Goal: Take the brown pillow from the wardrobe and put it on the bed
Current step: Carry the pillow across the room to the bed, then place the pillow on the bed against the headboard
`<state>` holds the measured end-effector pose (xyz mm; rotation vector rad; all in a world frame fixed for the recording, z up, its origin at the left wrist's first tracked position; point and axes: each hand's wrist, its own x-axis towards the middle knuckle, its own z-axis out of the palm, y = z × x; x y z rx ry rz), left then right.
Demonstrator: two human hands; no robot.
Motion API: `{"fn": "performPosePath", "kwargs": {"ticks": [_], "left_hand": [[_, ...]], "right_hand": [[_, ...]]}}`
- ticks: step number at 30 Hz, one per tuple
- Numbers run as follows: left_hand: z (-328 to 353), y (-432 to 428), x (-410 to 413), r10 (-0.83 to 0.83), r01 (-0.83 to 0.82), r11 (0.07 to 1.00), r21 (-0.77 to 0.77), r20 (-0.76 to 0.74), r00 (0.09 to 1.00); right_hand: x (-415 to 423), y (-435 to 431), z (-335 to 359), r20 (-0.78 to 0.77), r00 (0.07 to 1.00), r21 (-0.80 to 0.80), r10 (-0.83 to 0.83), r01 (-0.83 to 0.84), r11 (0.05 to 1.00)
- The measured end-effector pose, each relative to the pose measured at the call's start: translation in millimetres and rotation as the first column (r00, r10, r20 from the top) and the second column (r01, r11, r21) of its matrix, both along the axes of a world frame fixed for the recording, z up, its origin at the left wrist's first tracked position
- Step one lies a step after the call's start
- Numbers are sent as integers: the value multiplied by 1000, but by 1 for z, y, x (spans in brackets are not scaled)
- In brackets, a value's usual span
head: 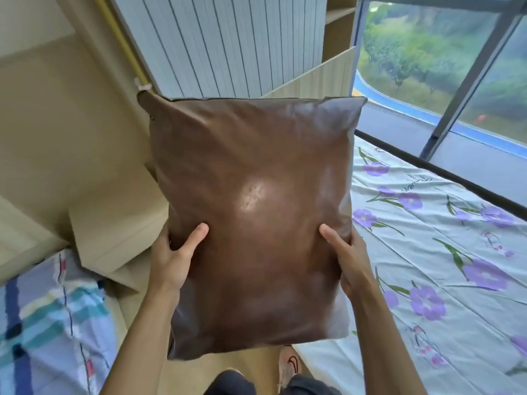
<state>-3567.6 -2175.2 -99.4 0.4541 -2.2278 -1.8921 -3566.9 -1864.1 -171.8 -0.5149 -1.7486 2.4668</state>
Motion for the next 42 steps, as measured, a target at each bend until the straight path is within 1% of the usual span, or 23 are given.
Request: {"fn": "performPosePath", "kwargs": {"ticks": [4,7,11,15,19,24,27,29,33,36,38,42], "left_hand": [[-2,13,-69,-75,77,996,-41,40,996],[-12,33,-126,-165,169,984,-62,65,984],[-33,61,-195,-292,301,950,-83,101,951],[-58,82,-271,-440,461,878,-126,164,883],[-91,99,-345,-519,559,820,-121,256,816],[-153,118,-445,-596,664,740,-102,359,719],[-203,126,-510,-613,701,707,-90,415,672],[-235,134,-552,-627,729,677,-101,439,643],[-303,153,-633,-633,761,630,-157,464,620],[-347,171,-692,-627,774,603,-194,485,610],[-373,184,-726,-637,785,591,-186,489,596],[-404,210,-772,-677,813,547,-200,465,570]], "right_hand": [[-39,11,-12,50,996,-34,-68,70,997],[-62,22,-26,110,977,-69,-182,190,979],[-87,34,-47,210,919,-70,-335,356,932],[-117,37,-72,278,840,-31,-466,492,870],[-155,34,-97,369,752,43,-546,573,818],[-227,25,-140,478,637,160,-604,613,773],[-279,21,-184,520,599,193,-608,611,767],[-312,19,-214,533,591,214,-605,598,773],[-382,26,-276,532,590,230,-608,590,774],[-429,36,-312,518,618,218,-592,574,789],[-458,45,-338,498,632,216,-594,573,790],[-506,61,-368,436,671,216,-600,569,793]]}}
